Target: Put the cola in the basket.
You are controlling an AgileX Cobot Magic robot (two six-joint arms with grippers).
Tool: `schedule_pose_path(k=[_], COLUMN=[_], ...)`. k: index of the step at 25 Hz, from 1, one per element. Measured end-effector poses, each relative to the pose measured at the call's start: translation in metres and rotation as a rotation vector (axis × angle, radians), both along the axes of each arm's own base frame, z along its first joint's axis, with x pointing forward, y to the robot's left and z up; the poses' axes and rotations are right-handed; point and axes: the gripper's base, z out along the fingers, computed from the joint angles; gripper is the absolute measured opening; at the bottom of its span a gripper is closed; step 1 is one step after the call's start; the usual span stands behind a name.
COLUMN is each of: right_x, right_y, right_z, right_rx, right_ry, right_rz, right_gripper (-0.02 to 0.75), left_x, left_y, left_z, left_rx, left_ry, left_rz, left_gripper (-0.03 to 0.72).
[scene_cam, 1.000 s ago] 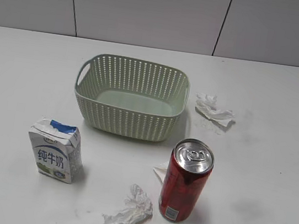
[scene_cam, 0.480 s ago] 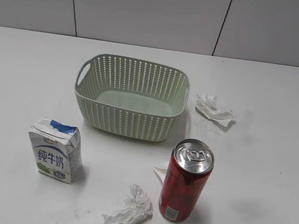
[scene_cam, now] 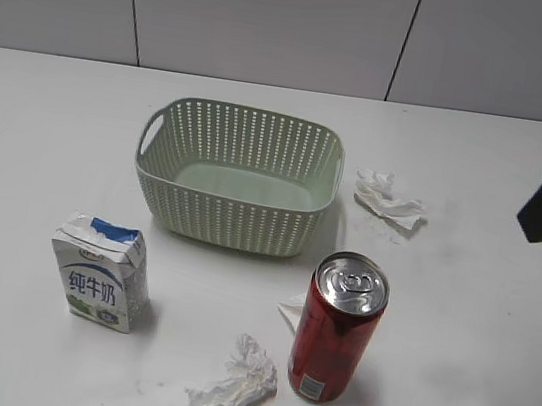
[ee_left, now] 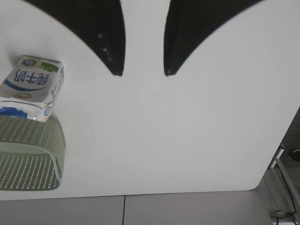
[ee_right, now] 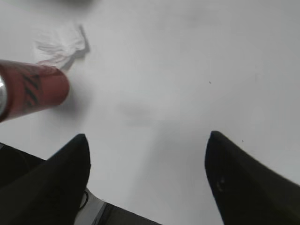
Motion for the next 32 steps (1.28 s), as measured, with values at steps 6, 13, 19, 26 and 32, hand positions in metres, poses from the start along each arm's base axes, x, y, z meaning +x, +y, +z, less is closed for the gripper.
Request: schedule_pose_path(k=[6,13,19,26,32], right_x=[-0.009,-0.018,-0.01,0.001,0.007], right_y=[0.052,0.103,0.127,0.138,0.147], right_z=[0.007,-0.009,-0.04,-0.073,-0.096], right_rx=[0.03,0.007,-0.046,-0.096,-0.102], right_ry=[-0.003,0.057,0.144,0.216,0.259], right_rz=[0.156,0.273,0.284,0.277,0.264], right_gripper=[0.586,0.603,0.603,0.603,0.603], left_x=[0.0,0.0,0.0,0.0,0.0], left_y=[0.0,0.0,0.0,0.0,0.0], left_z=[0.0,0.0,0.0,0.0,0.0], left_rx=[0.0,0.0,-0.001,-0.001,0.0], left_ry=[0.0,0.0,0.0,0.0,0.0], left_rz=[0.0,0.0,0.0,0.0,0.0], left_gripper=[0.228,0.228,0.228,0.228,0.228])
